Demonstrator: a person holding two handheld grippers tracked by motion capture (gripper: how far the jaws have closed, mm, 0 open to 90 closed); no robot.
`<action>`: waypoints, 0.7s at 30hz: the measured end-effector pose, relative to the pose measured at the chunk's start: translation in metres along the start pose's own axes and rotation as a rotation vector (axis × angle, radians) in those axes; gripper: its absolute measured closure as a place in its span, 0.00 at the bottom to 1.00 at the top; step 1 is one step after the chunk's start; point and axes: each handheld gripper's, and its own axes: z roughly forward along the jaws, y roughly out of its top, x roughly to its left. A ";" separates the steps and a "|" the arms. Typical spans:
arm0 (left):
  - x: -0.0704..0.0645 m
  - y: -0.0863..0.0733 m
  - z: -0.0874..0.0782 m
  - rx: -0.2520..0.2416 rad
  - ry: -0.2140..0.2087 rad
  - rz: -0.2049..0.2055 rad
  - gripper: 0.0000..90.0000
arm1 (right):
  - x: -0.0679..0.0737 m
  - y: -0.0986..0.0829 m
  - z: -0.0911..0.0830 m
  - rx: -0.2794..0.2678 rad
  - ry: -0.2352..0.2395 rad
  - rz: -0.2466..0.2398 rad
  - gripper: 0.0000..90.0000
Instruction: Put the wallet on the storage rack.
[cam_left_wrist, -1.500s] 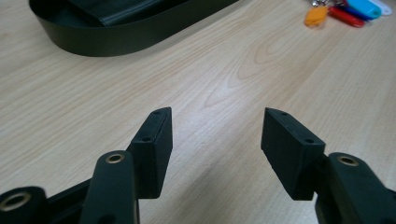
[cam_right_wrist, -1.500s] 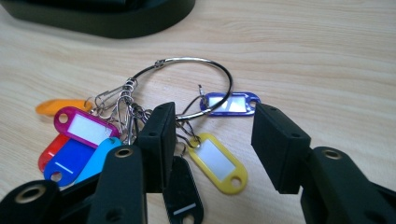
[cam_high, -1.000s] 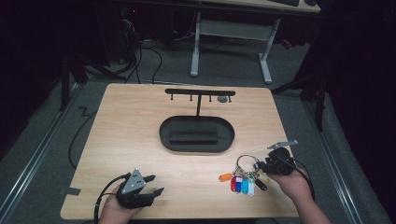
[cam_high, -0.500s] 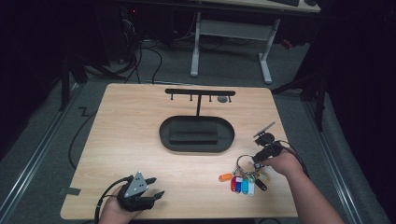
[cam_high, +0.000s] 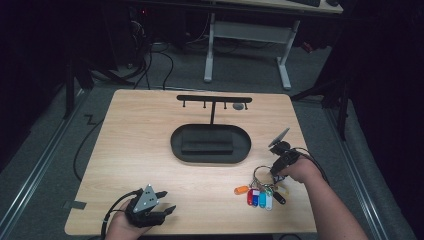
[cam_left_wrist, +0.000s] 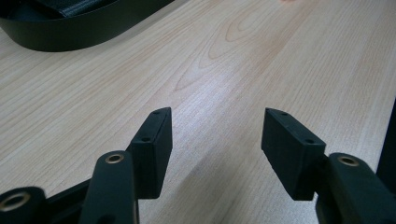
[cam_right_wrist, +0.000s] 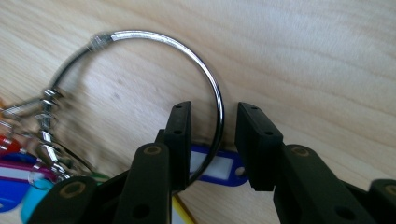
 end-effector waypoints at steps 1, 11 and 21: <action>0.000 0.000 0.000 0.007 0.004 0.003 0.49 | 0.000 0.001 0.000 0.008 0.002 -0.002 0.76; 0.001 0.000 -0.001 0.004 0.002 0.000 0.49 | 0.011 0.008 0.001 0.038 -0.049 -0.068 0.96; 0.002 -0.001 -0.004 -0.002 0.006 -0.019 0.49 | 0.037 -0.007 -0.061 -0.084 -0.034 -0.116 0.97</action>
